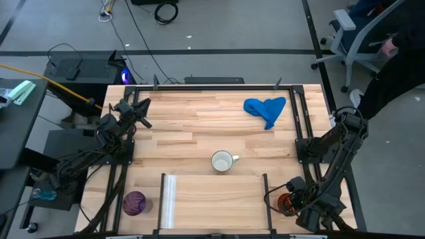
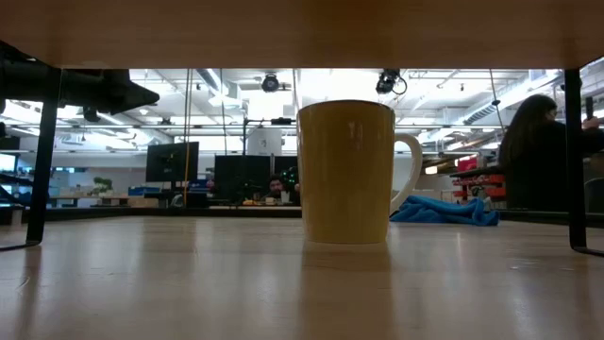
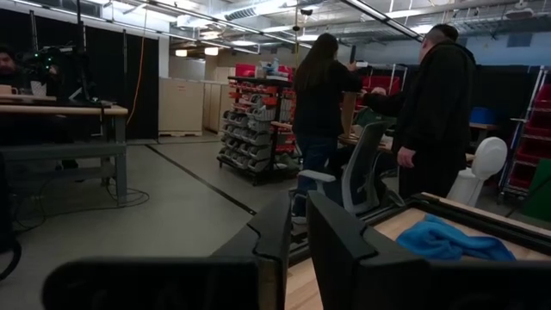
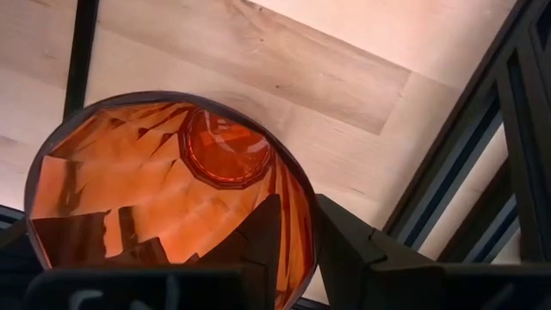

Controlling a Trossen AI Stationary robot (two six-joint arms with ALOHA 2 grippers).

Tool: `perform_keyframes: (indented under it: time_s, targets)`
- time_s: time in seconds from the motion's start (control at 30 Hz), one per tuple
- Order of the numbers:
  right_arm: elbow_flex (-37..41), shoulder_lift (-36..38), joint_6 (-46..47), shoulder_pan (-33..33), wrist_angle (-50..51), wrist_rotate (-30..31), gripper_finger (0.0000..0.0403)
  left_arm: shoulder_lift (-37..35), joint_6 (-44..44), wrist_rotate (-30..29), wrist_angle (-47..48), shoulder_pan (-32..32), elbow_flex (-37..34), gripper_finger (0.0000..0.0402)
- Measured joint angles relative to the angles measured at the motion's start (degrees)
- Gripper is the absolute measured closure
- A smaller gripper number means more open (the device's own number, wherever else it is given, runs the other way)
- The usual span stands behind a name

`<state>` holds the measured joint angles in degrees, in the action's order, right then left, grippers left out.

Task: Stack small to large cups/mugs on shelf
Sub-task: Put the orange cup on the shelf

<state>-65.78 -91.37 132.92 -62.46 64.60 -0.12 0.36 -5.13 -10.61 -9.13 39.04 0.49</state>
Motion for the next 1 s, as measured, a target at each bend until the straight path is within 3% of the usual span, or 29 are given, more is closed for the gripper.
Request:
perform_keyframes:
  time_s: [0.2, 0.43, 0.57, 0.7, 0.9, 1.0]
  targets:
    - [0.0, 0.0, 0.0, 0.0, 0.3, 0.0, 0.0334, 0.0, -0.2, 0.0, 0.0, 0.0, 0.0, 0.0353]
    - [-0.4, 0.2, -2.9, 0.1, 0.5, -0.1, 0.0392, 0.0, -0.5, 0.0, 0.0, 0.0, 0.0, 0.0351]
    - [-1.6, 0.1, -3.7, 0.1, 2.2, -0.4, 0.039, 0.0, -0.6, 0.0, 0.0, 0.0, 0.0, 0.0353]
    - [-5.5, 0.1, -5.1, 0.1, 8.3, -0.5, 0.0395, 0.0, -0.7, 0.0, 0.0, 0.0, 0.0, 0.0359]
    - [-16.4, 0.0, -4.8, 0.0, 25.1, -0.5, 0.0396, 0.0, -0.7, 0.0, 0.0, 0.0, 0.0, 0.0367]
    - [-19.0, 1.9, -4.4, 0.0, 24.5, 1.2, 0.0396, 0.0, -0.7, 0.0, 0.0, 0.0, 0.0, 0.0367]
